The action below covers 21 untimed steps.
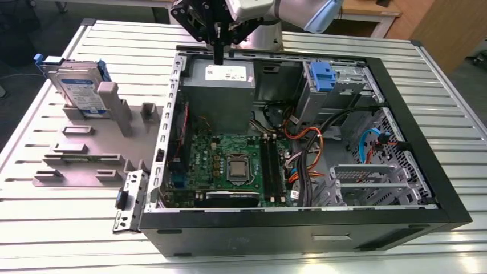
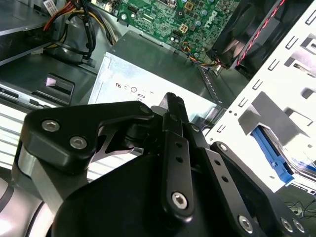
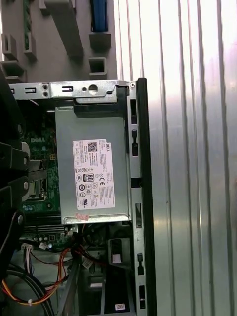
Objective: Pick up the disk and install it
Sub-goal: 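Reach for the disk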
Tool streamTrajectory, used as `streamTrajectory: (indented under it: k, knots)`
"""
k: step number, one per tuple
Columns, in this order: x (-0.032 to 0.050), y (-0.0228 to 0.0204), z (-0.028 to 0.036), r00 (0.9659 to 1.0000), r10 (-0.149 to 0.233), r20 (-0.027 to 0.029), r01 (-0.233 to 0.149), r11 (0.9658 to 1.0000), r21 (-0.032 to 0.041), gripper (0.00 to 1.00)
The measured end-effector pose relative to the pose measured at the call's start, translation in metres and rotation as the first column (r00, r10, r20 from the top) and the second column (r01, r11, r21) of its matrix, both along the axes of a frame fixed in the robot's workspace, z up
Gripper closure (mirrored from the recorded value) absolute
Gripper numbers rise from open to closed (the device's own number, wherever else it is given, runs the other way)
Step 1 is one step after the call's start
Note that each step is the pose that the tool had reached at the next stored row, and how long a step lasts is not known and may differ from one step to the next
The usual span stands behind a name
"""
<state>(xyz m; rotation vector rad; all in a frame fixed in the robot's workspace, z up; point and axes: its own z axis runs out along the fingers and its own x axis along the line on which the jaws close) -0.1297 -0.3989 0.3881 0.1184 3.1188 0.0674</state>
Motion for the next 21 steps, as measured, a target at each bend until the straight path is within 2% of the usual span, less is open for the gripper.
streamTrajectory:
  k: [21]
  knots:
    - [-0.0061,0.0,-0.0001,1.0,0.0,0.0,0.0,1.0,0.0,0.89]
